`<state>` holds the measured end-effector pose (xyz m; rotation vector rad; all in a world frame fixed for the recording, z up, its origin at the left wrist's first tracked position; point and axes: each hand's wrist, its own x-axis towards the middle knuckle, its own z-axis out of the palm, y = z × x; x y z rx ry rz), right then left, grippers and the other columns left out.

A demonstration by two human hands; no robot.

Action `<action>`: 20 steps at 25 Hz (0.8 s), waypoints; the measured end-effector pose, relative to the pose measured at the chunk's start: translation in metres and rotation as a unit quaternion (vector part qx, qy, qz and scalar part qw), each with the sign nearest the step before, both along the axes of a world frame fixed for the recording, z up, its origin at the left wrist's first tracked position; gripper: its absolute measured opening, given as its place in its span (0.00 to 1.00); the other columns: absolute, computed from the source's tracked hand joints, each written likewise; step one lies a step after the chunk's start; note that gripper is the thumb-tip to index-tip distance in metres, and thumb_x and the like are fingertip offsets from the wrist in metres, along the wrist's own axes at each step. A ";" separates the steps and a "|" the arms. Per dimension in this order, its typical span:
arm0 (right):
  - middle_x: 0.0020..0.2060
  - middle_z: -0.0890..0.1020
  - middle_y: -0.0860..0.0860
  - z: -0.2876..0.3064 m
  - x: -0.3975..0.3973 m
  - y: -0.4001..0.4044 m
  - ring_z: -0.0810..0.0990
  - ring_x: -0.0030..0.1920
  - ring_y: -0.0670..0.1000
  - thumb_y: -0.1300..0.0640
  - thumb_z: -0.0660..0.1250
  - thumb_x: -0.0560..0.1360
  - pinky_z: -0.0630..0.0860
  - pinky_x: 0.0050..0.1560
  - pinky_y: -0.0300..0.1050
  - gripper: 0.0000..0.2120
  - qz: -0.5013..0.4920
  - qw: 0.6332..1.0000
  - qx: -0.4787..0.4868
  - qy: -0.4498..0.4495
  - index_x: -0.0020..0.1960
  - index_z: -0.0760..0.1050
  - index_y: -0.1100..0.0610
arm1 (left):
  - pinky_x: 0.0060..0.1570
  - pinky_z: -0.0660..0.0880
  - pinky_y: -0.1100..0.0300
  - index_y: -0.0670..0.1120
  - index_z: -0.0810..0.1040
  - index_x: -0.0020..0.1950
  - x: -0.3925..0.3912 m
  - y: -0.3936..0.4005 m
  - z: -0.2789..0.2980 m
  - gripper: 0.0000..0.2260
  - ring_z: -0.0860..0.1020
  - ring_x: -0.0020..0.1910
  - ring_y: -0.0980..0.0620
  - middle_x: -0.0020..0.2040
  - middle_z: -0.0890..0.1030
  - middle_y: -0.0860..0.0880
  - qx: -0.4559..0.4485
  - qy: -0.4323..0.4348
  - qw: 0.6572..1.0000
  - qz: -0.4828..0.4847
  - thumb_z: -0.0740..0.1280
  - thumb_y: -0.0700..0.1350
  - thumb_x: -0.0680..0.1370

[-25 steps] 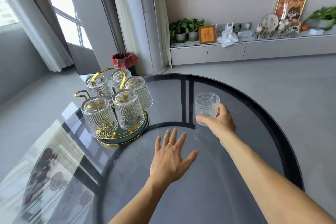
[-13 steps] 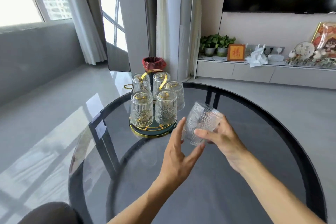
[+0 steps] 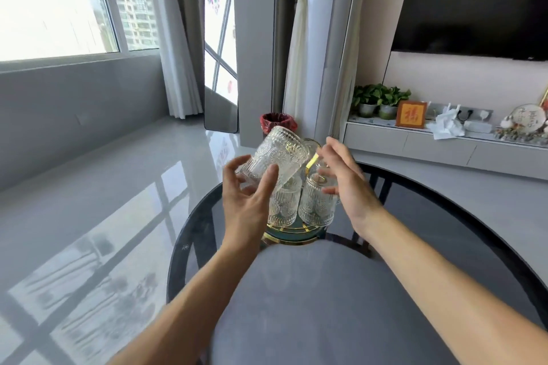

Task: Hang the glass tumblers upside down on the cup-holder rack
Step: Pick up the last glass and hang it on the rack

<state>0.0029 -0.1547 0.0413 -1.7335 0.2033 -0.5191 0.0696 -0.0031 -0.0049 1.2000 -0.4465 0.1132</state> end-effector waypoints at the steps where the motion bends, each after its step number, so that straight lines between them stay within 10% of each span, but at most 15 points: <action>1: 0.72 0.70 0.47 0.006 0.013 0.000 0.72 0.67 0.47 0.34 0.56 0.73 0.69 0.62 0.48 0.30 -0.019 0.999 -0.047 -0.002 0.73 0.62 0.42 | 0.40 0.78 0.63 0.52 0.71 0.60 0.010 0.006 0.005 0.19 0.79 0.35 0.60 0.34 0.81 0.63 0.001 -0.001 1.000 0.016 0.75 0.49 0.74; 7: 0.79 0.52 0.46 0.016 0.081 -0.018 0.49 0.78 0.49 0.33 0.42 0.77 0.46 0.76 0.56 0.34 -0.015 0.895 -0.409 0.177 0.78 0.53 0.48 | 0.37 0.77 0.64 0.53 0.71 0.61 0.069 0.039 0.020 0.26 0.82 0.42 0.56 0.53 0.77 0.47 0.070 0.012 0.992 0.108 0.79 0.50 0.68; 11: 0.78 0.57 0.47 0.018 0.096 -0.027 0.53 0.77 0.52 0.33 0.43 0.77 0.50 0.75 0.60 0.33 -0.016 0.862 -0.455 0.223 0.77 0.57 0.48 | 0.30 0.75 0.72 0.56 0.73 0.56 0.097 0.042 0.025 0.24 0.80 0.49 0.52 0.54 0.78 0.48 0.144 -0.040 0.983 0.110 0.81 0.50 0.66; 16: 0.78 0.59 0.46 0.023 0.096 -0.030 0.57 0.77 0.50 0.32 0.47 0.77 0.52 0.76 0.57 0.33 -0.005 0.867 -0.443 0.227 0.76 0.60 0.48 | 0.51 0.73 0.58 0.53 0.76 0.56 0.122 0.017 0.040 0.24 0.77 0.56 0.52 0.55 0.80 0.52 0.284 -0.112 0.947 0.100 0.81 0.53 0.65; 20: 0.77 0.59 0.45 0.024 0.095 -0.030 0.57 0.76 0.51 0.32 0.46 0.76 0.52 0.75 0.61 0.33 -0.012 0.858 -0.457 0.233 0.76 0.60 0.47 | 0.49 0.68 0.55 0.54 0.76 0.59 0.131 -0.001 0.035 0.25 0.74 0.60 0.45 0.60 0.80 0.48 0.425 -0.164 0.885 0.097 0.81 0.53 0.65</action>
